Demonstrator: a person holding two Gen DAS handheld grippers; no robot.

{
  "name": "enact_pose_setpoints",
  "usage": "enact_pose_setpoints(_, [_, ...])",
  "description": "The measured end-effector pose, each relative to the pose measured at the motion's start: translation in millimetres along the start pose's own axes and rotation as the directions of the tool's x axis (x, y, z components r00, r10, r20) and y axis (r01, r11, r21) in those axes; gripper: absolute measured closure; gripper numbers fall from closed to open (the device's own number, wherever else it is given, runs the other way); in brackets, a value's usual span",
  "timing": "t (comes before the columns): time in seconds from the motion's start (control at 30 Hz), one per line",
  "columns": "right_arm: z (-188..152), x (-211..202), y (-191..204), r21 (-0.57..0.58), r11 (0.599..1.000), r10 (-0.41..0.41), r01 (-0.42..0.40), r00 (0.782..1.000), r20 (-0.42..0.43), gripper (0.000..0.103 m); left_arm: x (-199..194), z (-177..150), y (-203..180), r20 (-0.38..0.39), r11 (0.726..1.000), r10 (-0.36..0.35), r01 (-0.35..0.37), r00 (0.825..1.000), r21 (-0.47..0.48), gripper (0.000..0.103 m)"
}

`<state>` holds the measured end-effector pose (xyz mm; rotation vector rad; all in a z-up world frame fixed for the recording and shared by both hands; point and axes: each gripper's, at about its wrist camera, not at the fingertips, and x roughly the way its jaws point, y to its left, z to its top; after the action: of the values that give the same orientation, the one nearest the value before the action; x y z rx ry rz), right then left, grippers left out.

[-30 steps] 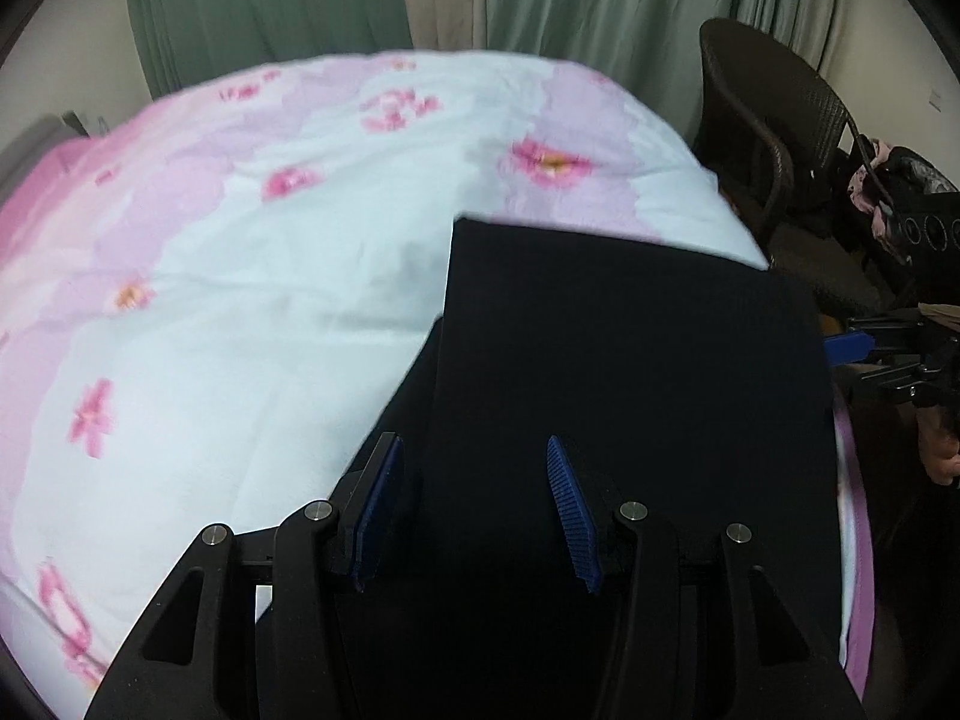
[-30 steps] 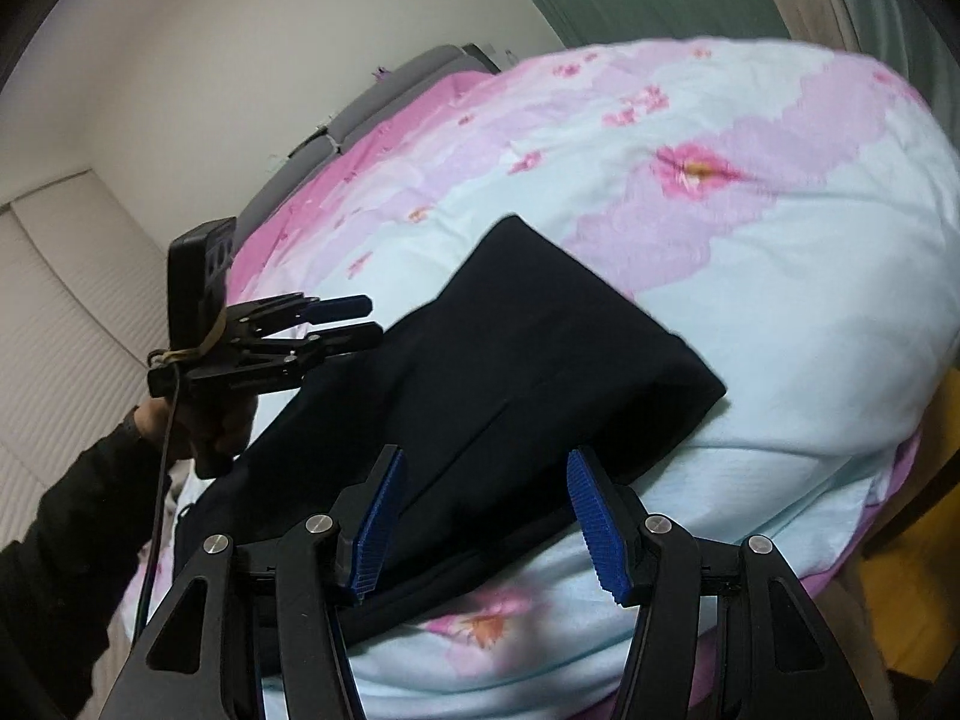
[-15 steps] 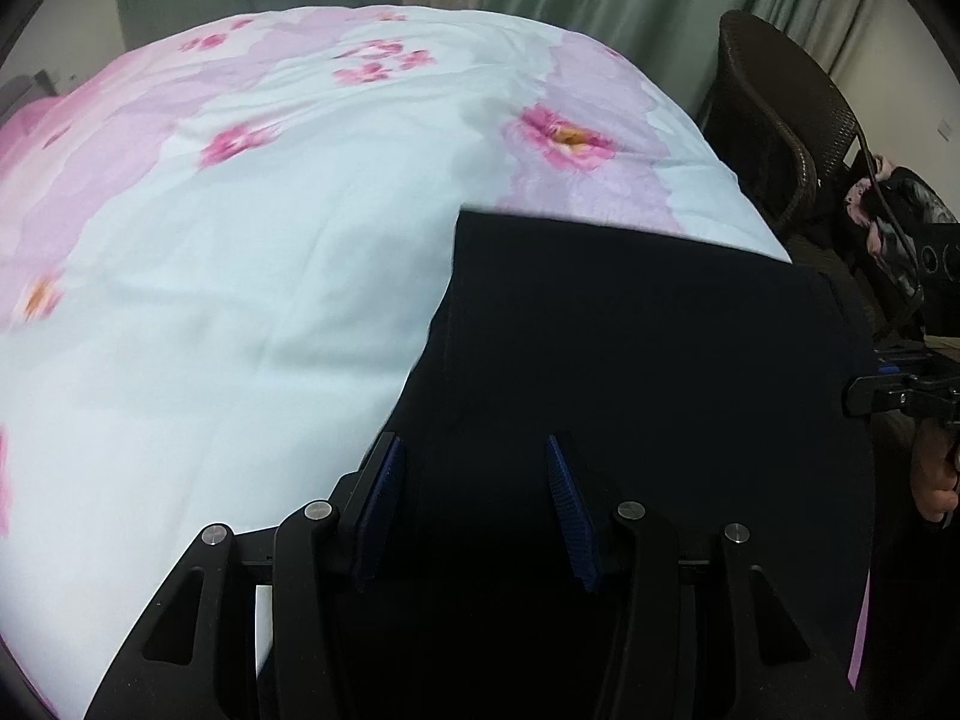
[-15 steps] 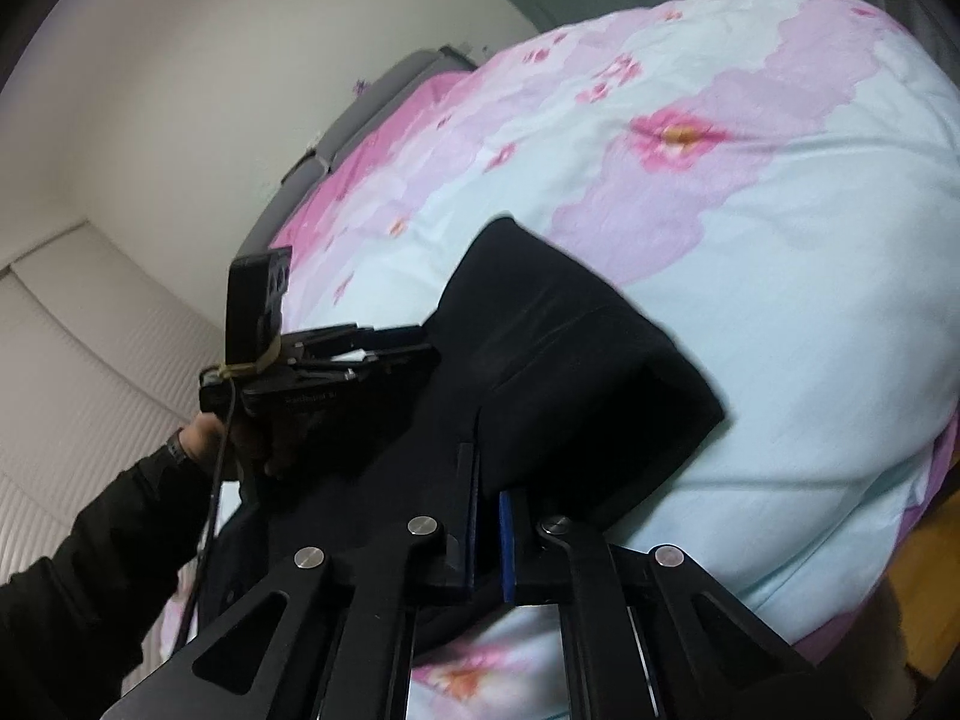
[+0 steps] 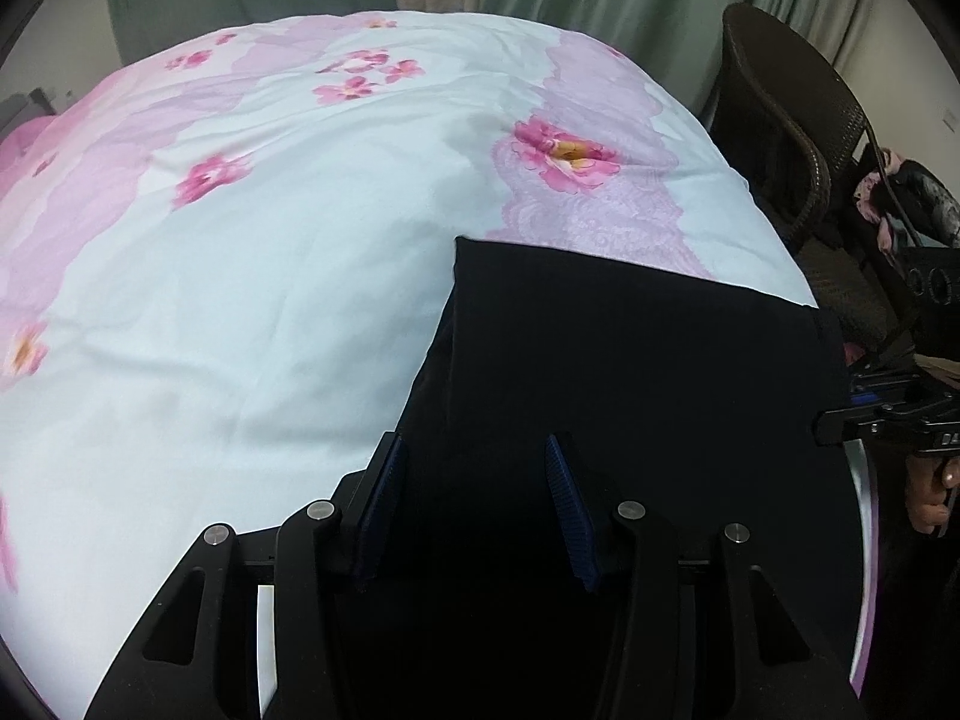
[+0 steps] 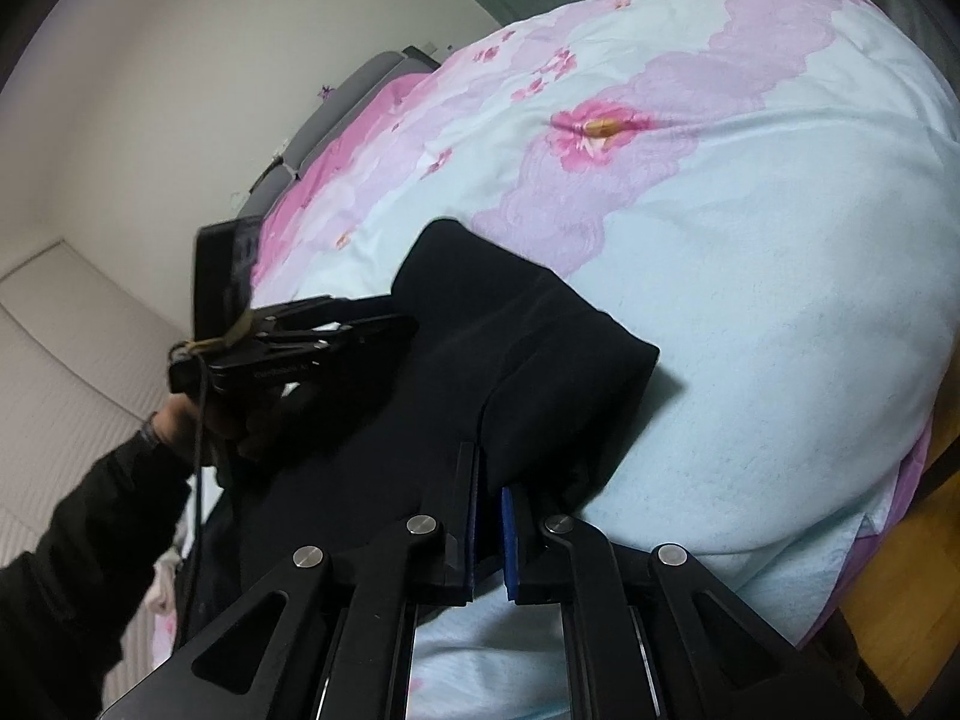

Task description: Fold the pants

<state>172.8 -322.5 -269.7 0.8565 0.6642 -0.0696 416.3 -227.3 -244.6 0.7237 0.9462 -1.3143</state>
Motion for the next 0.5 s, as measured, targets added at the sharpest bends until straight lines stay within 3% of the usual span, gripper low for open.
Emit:
enact_pose_setpoints(0.17, [-2.5, -2.2, 3.5, -0.024, 1.000, 0.005, -0.005, 1.000, -0.010, 0.087, -42.4, -23.7, -9.7, 0.060, 0.998, 0.067, -0.066, 0.996, -0.022, 0.055])
enact_pose_setpoints(0.23, [-3.2, -7.6, 8.2, -0.035, 0.999, 0.020, -0.021, 1.000, -0.016, 0.070, -66.5, -35.6, -17.4, 0.104, 0.993, 0.110, -0.105, 0.988, -0.051, 0.055])
enact_pose_setpoints(0.37, [-9.0, -29.9, 33.2, -0.139, 0.990, -0.003, 0.008, 0.999, 0.036, 0.053, -115.6, -69.9, -41.8, 0.172, 0.973, 0.215, -0.195, 0.961, -0.125, 0.053])
enact_pose_setpoints(0.5, [-15.7, -53.3, 59.9, -0.226, 0.974, -0.003, 0.025, 0.995, 0.095, 0.036, -159.3, -115.3, -71.5, 0.182, 0.924, 0.351, -0.308, 0.919, -0.228, 0.046])
